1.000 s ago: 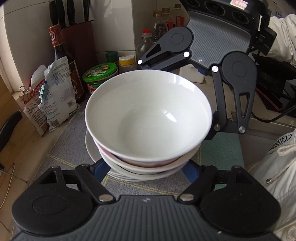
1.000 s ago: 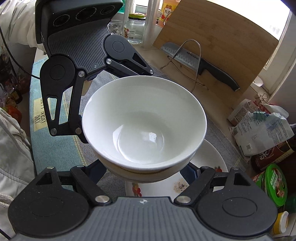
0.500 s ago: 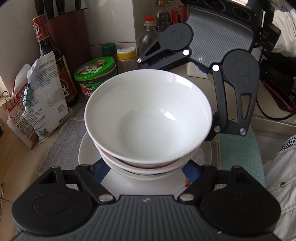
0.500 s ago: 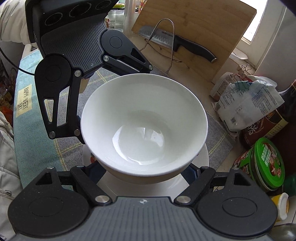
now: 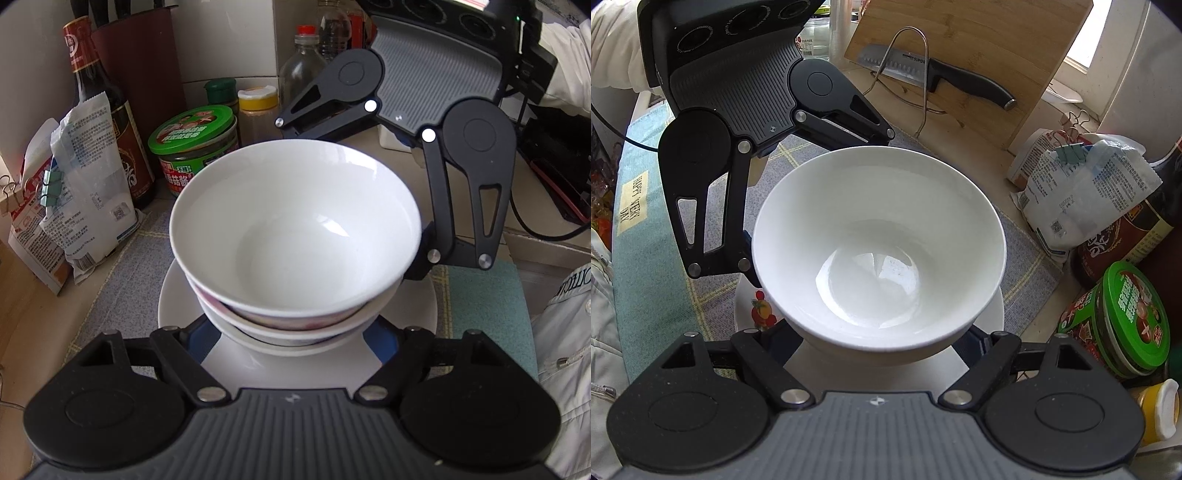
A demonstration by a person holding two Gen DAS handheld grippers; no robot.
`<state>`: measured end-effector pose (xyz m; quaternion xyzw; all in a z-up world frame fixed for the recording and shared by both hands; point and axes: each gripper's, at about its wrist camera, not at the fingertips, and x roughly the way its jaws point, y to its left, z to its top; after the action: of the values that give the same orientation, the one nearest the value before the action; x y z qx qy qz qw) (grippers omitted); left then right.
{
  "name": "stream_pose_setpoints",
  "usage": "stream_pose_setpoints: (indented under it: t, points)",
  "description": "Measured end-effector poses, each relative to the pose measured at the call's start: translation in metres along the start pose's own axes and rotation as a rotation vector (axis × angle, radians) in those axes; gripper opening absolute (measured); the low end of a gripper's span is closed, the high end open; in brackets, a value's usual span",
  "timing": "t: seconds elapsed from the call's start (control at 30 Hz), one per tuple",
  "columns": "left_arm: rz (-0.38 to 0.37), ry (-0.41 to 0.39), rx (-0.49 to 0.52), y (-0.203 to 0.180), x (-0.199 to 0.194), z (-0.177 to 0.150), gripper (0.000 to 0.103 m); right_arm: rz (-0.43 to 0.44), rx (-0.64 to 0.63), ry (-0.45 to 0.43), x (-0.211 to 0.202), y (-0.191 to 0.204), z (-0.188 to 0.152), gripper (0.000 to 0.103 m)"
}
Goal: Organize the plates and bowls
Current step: 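Lower the bowl stack onto the plates and open the right gripper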
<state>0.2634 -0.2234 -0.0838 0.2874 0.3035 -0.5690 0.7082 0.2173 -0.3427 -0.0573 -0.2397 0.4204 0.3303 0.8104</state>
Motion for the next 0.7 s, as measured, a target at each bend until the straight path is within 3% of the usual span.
stream_pose_setpoints:
  t: [0.3, 0.47, 0.6, 0.7]
  points:
    - [0.060, -0.016, 0.009, -0.008, -0.005, -0.001, 0.090, 0.011, 0.025, -0.010, 0.001, -0.004, -0.002, 0.097]
    - [0.115, -0.050, -0.052, -0.017, -0.015, -0.012, 0.093, -0.015, 0.029, -0.028, -0.004, 0.001, -0.005, 0.102]
    - [0.236, -0.128, -0.048, -0.039, -0.033, -0.023, 0.097, -0.057, 0.047, -0.027, -0.011, 0.006, -0.007, 0.103]
    - [0.309, -0.201, -0.067, -0.049, -0.049, -0.032, 0.101, -0.164, 0.059, 0.007, -0.014, 0.017, -0.007, 0.103]
